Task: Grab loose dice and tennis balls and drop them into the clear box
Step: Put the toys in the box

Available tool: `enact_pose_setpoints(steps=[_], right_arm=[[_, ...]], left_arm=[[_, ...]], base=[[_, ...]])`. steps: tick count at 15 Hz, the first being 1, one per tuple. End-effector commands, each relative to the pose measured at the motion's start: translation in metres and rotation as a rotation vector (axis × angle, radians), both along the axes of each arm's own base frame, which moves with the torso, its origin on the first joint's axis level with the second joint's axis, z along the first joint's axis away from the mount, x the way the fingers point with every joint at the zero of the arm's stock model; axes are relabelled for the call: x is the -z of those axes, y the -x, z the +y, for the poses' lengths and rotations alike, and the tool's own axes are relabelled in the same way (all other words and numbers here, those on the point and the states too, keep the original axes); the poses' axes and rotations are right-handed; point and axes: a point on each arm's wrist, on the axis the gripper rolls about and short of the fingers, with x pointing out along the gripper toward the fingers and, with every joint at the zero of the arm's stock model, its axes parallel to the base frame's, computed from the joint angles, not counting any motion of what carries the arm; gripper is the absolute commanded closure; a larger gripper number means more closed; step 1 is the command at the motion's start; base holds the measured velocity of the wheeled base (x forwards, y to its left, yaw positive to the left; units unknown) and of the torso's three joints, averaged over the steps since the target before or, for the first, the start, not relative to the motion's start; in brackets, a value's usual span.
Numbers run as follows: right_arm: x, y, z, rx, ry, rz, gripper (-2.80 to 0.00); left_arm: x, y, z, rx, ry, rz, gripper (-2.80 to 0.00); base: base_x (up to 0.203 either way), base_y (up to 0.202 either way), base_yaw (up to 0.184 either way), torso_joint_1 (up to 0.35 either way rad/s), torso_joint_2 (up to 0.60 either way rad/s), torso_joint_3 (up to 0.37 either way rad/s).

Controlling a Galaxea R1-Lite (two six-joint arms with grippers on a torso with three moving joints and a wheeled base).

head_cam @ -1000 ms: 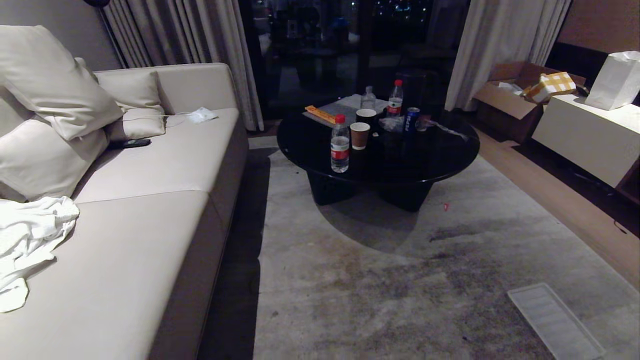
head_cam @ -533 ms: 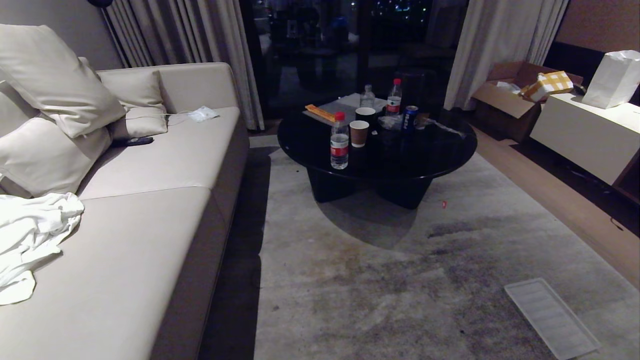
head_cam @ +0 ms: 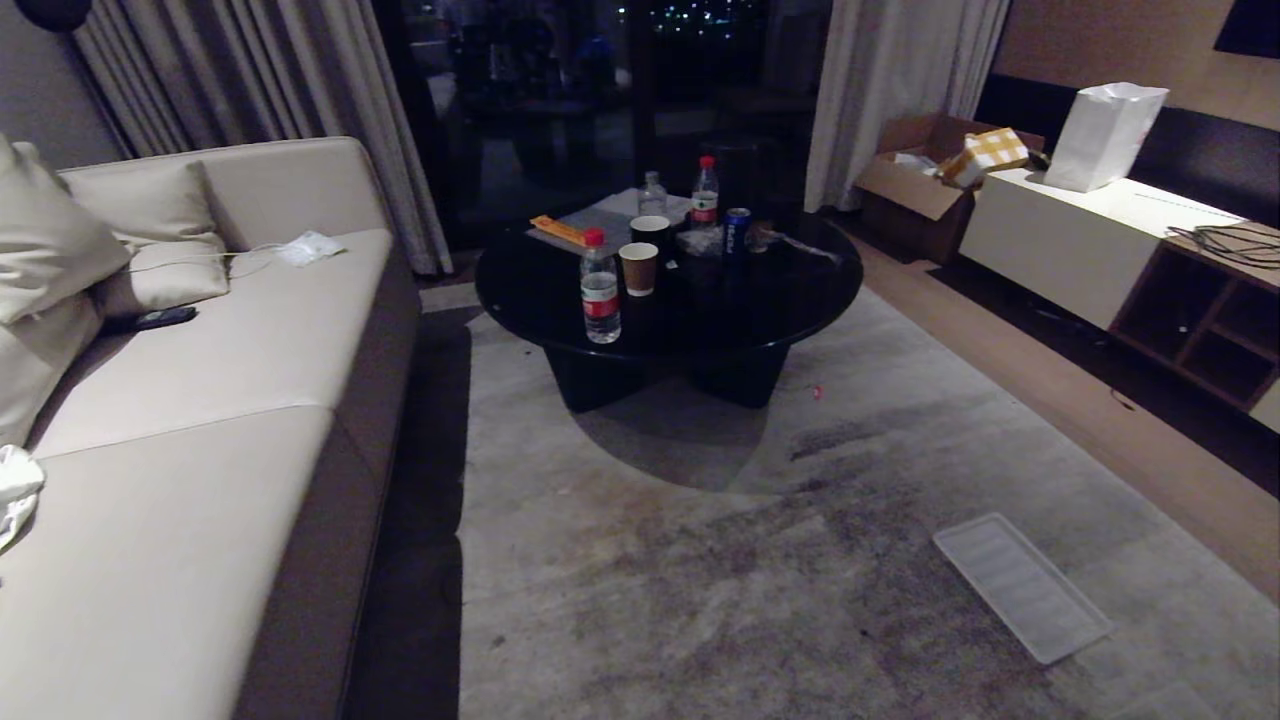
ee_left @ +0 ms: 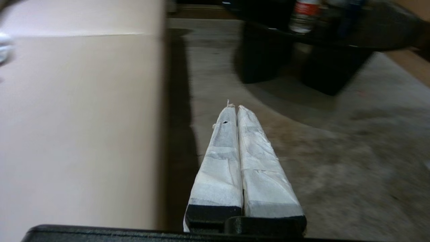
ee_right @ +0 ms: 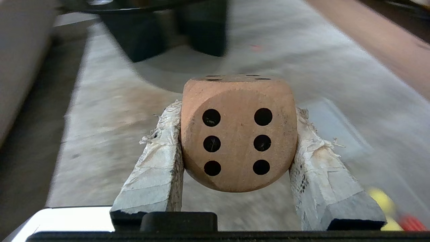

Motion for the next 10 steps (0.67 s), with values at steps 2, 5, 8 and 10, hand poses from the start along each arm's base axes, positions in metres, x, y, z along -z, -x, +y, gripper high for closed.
enact_pose_setpoints(steps=[2, 5, 8, 10], right_arm=[[0.0000, -0.0002, 0.0000, 0.000, -0.001, 0.003, 0.00], [0.0002, -0.0001, 0.0000, 0.000, -0.001, 0.003, 0.00], [0.0001, -0.0001, 0.0000, 0.000, -0.001, 0.002, 0.00], [0.0000, -0.0001, 0.0000, 0.000, -0.001, 0.002, 0.00]], left_arm=[[0.0004, -0.0002, 0.0000, -0.002, 0.000, 0.003, 0.00], [0.0004, -0.0002, 0.0000, -0.001, -0.001, 0.003, 0.00], [0.0004, -0.0002, 0.0000, -0.001, -0.004, 0.003, 0.00], [0.0004, -0.0002, 0.0000, 0.001, -0.004, 0.003, 0.00]], base=[[-0.001, 0.012, -0.162, 0.002, 0.00, 0.002], [-0.001, 0.009, -0.157, 0.000, 0.00, 0.006], [-0.001, 0.008, -0.141, 0.001, 0.00, 0.002], [0.000, 0.006, -0.138, 0.000, 0.00, 0.001]])
